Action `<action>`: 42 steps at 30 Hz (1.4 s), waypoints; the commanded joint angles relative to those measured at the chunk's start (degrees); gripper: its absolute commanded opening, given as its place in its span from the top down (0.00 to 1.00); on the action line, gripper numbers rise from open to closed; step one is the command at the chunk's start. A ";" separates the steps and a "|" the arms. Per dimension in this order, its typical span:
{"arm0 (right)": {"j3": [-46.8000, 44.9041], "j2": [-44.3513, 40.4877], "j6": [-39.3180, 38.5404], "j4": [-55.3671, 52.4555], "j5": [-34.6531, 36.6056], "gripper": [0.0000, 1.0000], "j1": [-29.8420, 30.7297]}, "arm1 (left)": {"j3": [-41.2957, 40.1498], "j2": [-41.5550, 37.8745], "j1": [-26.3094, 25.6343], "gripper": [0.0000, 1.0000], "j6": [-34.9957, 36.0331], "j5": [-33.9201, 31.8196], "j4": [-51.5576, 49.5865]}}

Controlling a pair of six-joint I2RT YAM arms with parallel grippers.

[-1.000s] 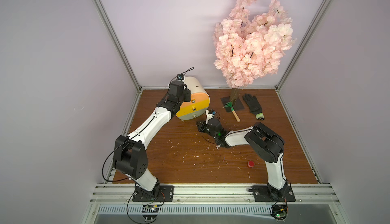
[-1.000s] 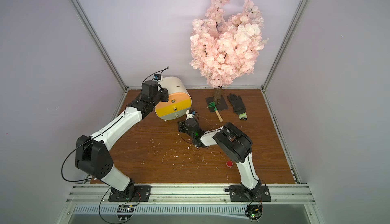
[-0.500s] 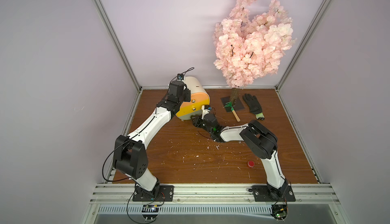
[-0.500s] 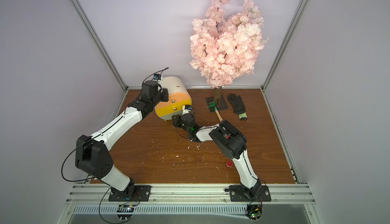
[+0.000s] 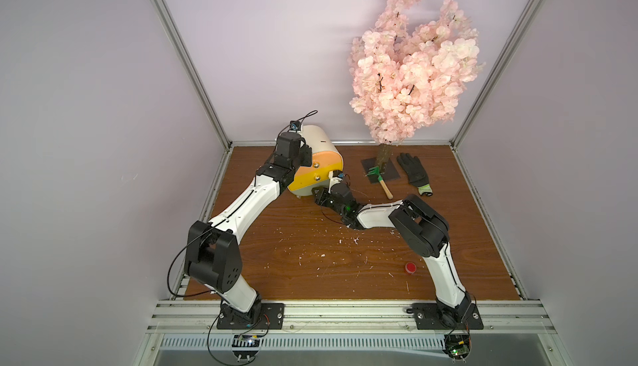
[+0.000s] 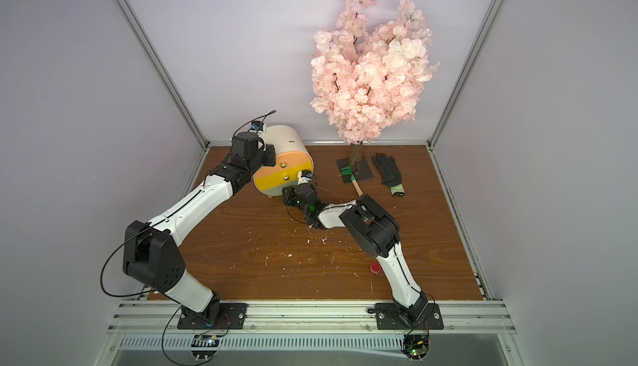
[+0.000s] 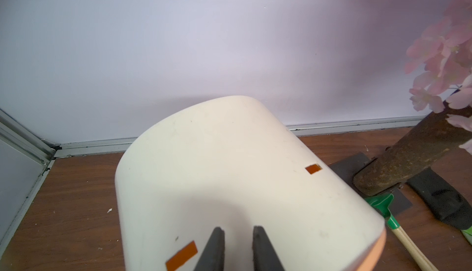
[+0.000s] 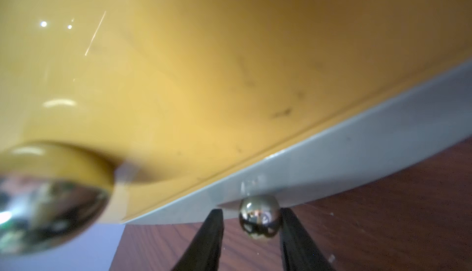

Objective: Put the paint cans in the drawer according to color
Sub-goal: Open the drawer in the storage box.

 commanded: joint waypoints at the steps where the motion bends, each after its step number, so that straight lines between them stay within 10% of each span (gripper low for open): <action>1: 3.13 -0.18 -2.15 1.53 0.39 0.67 -0.13 | -4.18 3.99 0.25 0.76 0.45 1.97 -13.53; 12: -0.77 -2.31 -0.48 3.05 1.01 0.91 0.03 | -4.17 4.41 0.25 0.76 0.37 1.30 -13.27; 34: -12.74 -8.15 2.25 6.89 1.28 1.00 2.11 | -5.06 6.86 0.25 0.76 0.58 -0.68 -12.79; 42: -9.14 -6.73 1.65 3.73 0.00 1.00 1.60 | -1.27 -0.70 0.25 0.55 10.40 13.35 -12.11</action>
